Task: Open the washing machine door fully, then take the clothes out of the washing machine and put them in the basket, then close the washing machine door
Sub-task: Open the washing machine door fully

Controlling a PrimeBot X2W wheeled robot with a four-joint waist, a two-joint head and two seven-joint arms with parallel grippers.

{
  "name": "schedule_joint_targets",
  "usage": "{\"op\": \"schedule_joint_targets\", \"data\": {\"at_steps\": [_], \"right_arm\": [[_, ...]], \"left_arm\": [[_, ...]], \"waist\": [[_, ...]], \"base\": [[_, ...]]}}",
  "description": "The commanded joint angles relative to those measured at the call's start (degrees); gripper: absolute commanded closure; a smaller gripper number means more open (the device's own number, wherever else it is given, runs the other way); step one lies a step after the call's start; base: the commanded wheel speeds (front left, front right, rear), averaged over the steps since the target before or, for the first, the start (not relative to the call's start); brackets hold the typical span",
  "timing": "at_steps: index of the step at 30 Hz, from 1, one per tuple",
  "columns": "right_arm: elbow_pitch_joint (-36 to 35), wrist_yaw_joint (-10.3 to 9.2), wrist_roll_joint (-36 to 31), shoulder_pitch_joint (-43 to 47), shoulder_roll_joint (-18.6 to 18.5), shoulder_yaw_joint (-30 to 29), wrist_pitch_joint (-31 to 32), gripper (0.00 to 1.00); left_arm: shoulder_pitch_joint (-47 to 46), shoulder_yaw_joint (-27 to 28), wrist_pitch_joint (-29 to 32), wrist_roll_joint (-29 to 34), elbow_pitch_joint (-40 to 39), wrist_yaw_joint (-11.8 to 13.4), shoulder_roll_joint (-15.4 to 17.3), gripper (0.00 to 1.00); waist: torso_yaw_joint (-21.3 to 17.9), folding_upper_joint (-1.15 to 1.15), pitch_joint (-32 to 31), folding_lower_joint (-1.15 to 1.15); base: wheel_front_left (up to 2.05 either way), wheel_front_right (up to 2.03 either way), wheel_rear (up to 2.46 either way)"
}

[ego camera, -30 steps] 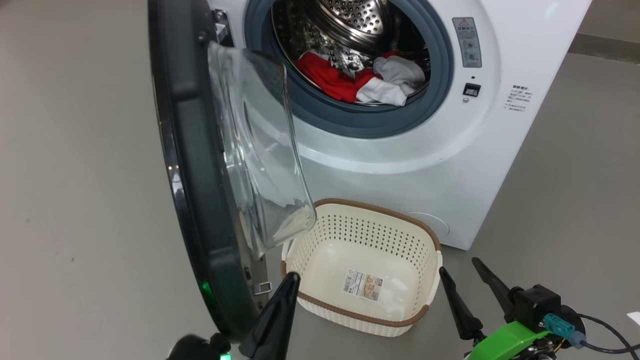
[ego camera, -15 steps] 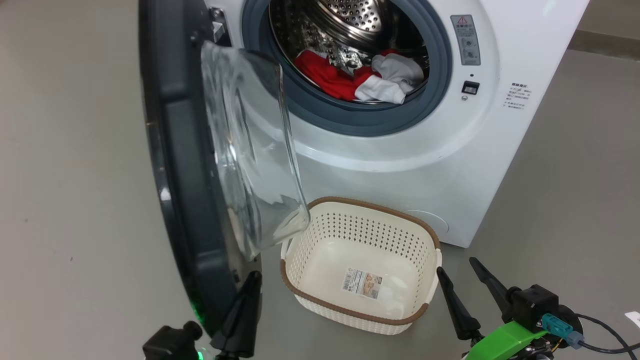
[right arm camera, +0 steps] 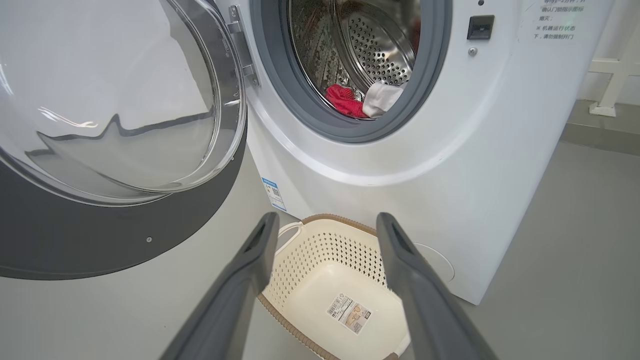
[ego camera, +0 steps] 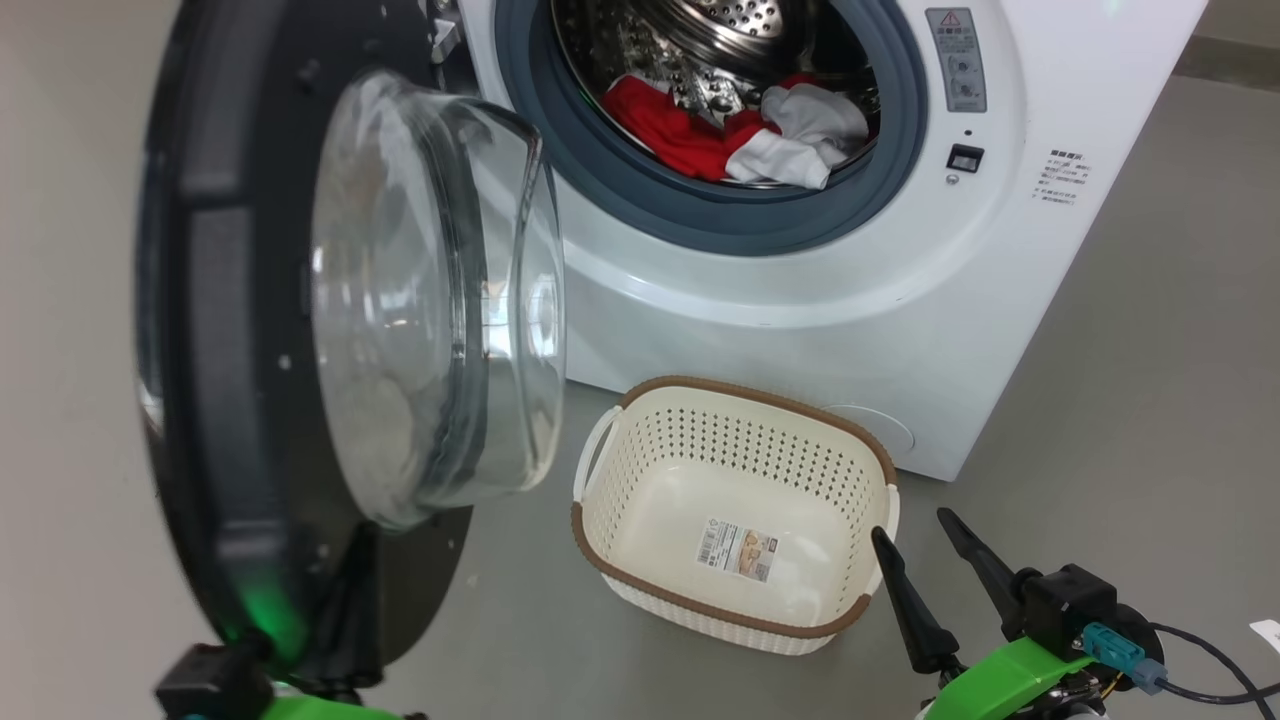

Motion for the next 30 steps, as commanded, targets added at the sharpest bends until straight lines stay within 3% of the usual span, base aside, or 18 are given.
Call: {"op": "schedule_joint_targets", "data": {"at_steps": [1,12,30], "right_arm": [[-1.5,0.28,-0.9,-2.5,0.1,1.1,-0.7,0.00],[-1.3,0.28,-1.3,-3.8,0.1,1.1,-0.7,0.00],[-1.2,0.28,-2.0,-5.2,-0.7,1.4,-0.7,0.00]], "left_arm": [[-2.7,4.1,-0.3,0.6,-0.7,0.7,1.8,1.00],[-5.5,14.8,-0.3,2.0,3.1,1.0,4.2,1.00],[-12.8,29.6,-0.3,7.0,10.6,-0.4,6.9,1.00]], "waist": [[0.3,0.00,0.4,0.00],[0.3,0.00,2.2,0.00],[-0.9,0.00,5.1,0.00]], "base": [[0.00,0.00,0.00],[0.00,0.00,0.00],[0.00,0.00,0.00]]}}
